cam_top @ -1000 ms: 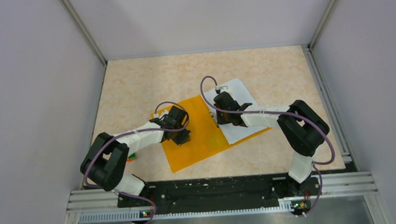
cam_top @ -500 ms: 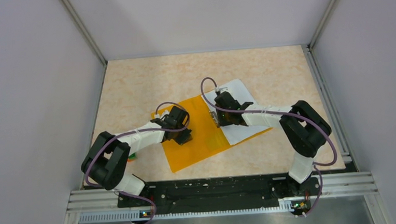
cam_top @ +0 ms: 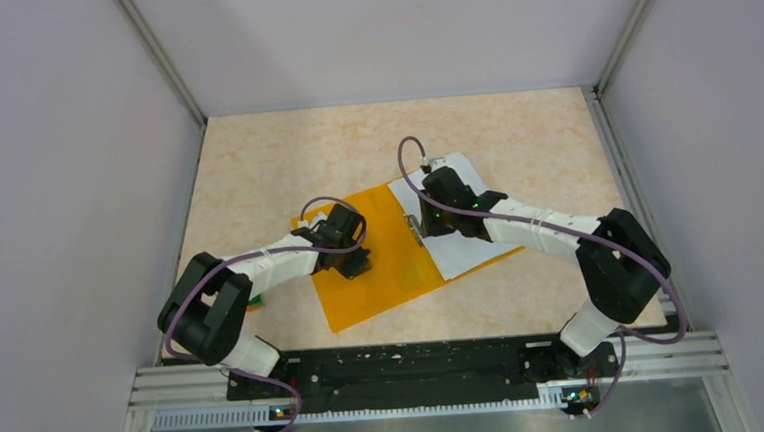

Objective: Put the files into the folder

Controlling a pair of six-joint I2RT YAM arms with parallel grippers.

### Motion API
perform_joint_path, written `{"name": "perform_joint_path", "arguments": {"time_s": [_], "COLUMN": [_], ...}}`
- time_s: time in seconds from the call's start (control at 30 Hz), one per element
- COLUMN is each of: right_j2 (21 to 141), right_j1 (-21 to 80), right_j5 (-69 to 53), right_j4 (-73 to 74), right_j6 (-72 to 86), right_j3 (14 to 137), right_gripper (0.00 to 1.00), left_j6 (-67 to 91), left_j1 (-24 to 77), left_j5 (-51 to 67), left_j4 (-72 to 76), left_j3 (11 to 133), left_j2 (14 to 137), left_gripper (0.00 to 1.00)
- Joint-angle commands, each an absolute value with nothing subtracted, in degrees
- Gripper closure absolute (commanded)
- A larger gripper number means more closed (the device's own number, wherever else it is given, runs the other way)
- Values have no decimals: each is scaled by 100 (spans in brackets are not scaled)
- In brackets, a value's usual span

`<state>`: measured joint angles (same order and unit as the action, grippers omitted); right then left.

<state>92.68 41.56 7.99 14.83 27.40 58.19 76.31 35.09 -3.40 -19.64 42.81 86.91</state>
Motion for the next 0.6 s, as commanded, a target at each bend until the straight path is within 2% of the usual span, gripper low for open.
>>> {"name": "perform_joint_path", "arguments": {"time_s": [0.0, 0.3, 0.57], "right_j2": [8746, 9287, 10114], "right_j1": [4142, 4650, 4770], "right_j5": [838, 1603, 1655], "right_j4": [1632, 2332, 2592], "right_j6": [2563, 1590, 1175], "right_j3": [6156, 7254, 7976], "right_gripper": [75, 79, 83], "left_j6": [7559, 7567, 7592], "left_j1": [3559, 3557, 3552], "left_j5": [-570, -623, -642], "left_j4": [-2504, -2543, -2550], "left_j3": [4131, 4127, 4131], "left_j2": [8996, 8974, 8971], "left_gripper": [100, 100, 100]}}
